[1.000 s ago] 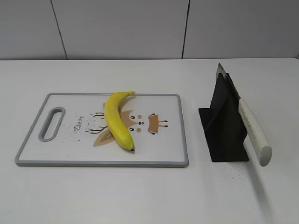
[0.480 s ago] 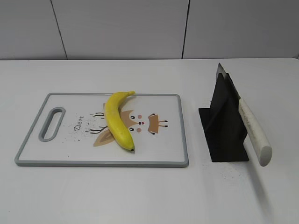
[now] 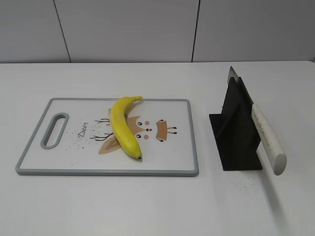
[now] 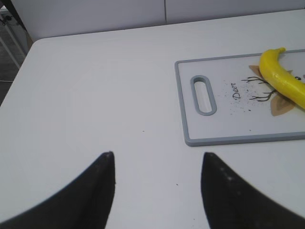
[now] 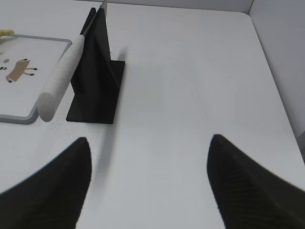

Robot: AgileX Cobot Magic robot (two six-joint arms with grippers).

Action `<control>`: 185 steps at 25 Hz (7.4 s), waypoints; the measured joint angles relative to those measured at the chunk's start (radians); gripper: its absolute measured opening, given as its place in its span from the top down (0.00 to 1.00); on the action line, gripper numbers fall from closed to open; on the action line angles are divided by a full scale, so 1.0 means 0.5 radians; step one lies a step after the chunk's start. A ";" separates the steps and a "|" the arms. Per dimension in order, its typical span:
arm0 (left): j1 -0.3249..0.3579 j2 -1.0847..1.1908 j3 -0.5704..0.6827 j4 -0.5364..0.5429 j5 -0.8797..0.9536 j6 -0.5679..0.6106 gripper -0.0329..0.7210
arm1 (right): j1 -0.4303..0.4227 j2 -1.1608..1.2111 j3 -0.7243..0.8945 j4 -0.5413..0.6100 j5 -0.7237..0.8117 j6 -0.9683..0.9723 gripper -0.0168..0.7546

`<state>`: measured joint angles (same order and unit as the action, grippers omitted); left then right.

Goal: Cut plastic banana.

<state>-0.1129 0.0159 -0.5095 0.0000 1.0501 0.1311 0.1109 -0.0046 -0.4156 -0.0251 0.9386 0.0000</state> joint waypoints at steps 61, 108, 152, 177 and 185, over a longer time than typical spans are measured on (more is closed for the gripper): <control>0.000 0.000 0.000 0.000 0.000 0.000 0.23 | 0.564 3.119 -1.352 0.162 0.349 0.508 0.24; 0.000 0.000 0.000 0.000 -0.004 0.000 0.23 | 0.568 3.008 -1.887 0.251 0.518 0.276 0.74; 0.000 2.726 -1.468 -1.279 -0.047 2.660 0.23 | 0.568 3.941 -2.561 0.632 0.463 -2.515 0.74; -0.273 3.441 -1.721 -1.190 -0.210 2.929 0.49 | 0.568 4.166 -2.743 0.811 0.438 -2.762 0.74; -0.273 3.502 -1.721 -1.186 -0.217 2.929 0.50 | 0.568 4.166 -2.743 0.811 0.431 -2.770 0.74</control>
<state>-0.2494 1.7668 -1.3702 -0.5929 0.9415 1.5953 0.3950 2.0783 -1.7868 0.3806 1.1543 -1.3848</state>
